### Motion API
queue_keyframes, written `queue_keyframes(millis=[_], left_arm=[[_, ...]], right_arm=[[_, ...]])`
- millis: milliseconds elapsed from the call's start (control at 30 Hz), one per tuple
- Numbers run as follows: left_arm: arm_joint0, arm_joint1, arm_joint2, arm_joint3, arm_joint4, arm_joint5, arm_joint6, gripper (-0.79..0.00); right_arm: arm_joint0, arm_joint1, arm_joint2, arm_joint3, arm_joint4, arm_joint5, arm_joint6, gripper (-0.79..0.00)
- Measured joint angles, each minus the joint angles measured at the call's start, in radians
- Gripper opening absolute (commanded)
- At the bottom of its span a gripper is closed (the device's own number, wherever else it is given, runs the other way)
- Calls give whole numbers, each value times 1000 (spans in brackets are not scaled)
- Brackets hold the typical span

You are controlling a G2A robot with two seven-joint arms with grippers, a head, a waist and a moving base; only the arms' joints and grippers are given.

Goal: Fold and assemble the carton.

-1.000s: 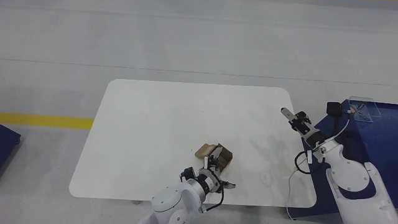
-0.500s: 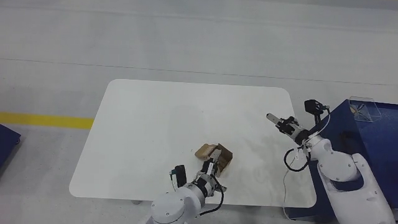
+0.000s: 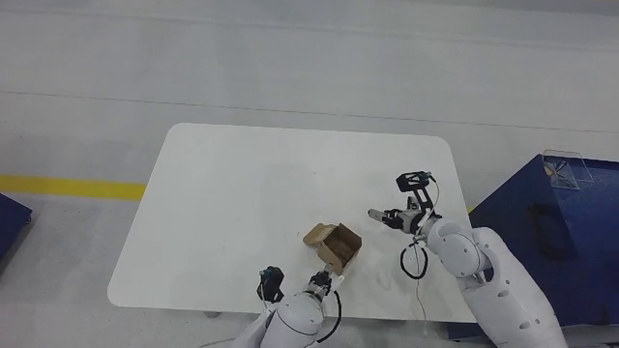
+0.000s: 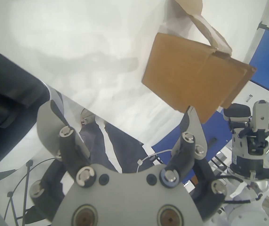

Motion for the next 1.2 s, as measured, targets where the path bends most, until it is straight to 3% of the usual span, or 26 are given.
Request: queue_keyframes(millis=[167,467,800,1200], left_arm=[[-38,-20,3,38,-93,0,146,0],[-79,-27,52,29,-154,0,253,0],[-149,-36,97,93,-204,0,240,0],[-220,-51,141,192,-290,0,243,0]], right_arm=[[28,-18,-81,29,-11,-1,15,0],[32,-31,-128,16,-35,-1,34,0],[56,-51,-183,31,-52,45,75,0],[68,-63,-168,47,-62,110,60,0]])
